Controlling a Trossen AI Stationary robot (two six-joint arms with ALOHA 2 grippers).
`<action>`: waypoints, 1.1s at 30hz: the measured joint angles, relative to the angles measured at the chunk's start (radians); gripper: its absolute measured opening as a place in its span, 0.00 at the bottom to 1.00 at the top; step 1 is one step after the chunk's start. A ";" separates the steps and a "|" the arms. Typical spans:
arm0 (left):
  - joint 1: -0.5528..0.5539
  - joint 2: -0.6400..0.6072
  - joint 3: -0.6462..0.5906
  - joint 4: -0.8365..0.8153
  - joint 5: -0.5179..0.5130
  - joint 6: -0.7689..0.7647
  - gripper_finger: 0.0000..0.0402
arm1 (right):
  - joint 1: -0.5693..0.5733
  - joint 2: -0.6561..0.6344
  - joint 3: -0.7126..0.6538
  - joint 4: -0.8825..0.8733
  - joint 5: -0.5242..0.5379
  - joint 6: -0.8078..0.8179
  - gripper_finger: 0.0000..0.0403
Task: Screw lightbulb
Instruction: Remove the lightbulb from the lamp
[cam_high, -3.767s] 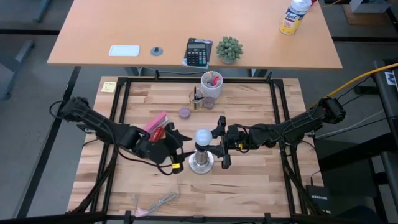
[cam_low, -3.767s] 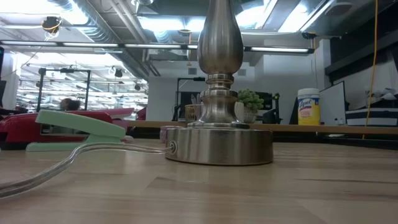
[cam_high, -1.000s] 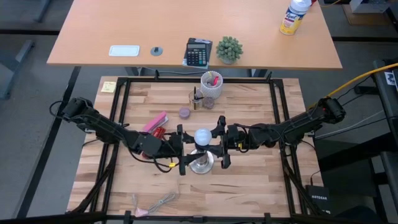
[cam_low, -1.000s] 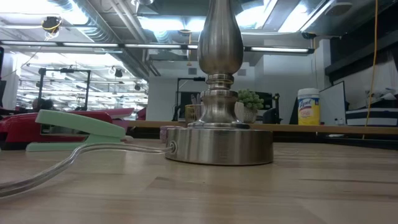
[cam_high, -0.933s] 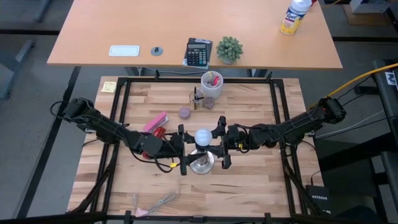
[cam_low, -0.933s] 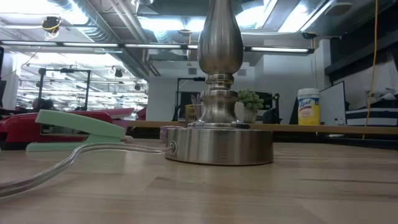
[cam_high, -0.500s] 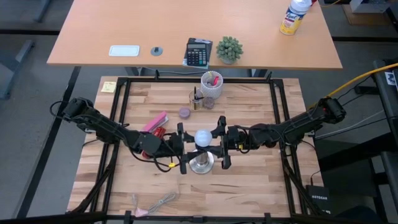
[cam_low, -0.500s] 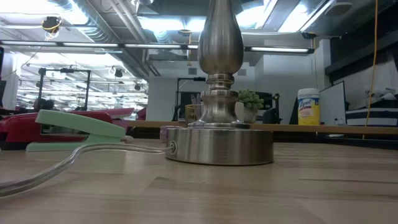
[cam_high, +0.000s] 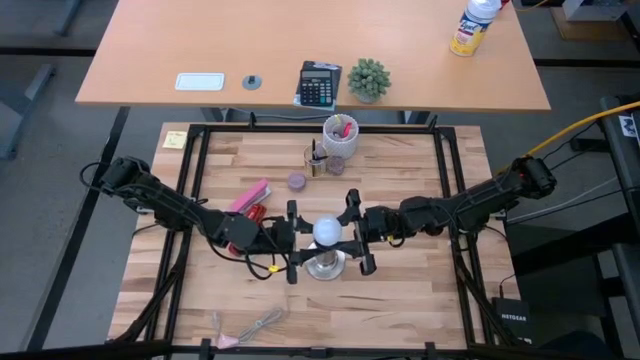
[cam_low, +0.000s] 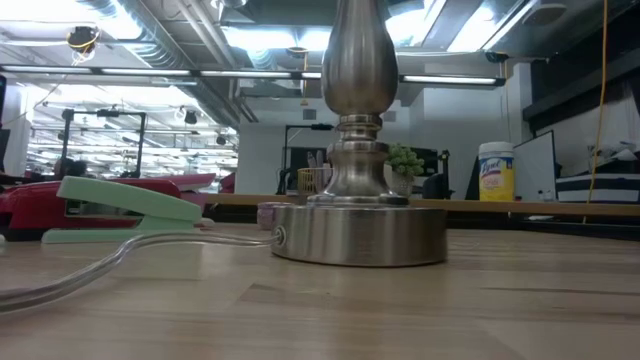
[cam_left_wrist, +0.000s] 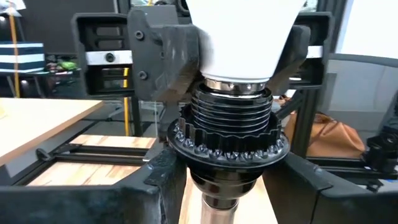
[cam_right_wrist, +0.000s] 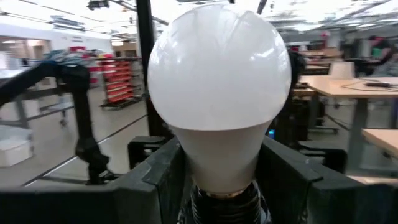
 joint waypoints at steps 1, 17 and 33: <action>0.000 -0.002 0.000 -0.002 0.009 0.000 0.42 | -0.007 0.000 0.000 0.000 -0.025 0.001 0.44; 0.003 -0.057 0.002 -0.126 0.057 -0.047 0.42 | -0.171 0.000 0.001 0.002 -0.448 0.033 0.44; 0.002 -0.059 0.002 -0.130 0.064 -0.034 0.42 | -0.267 -0.001 0.001 0.038 -0.688 0.087 0.29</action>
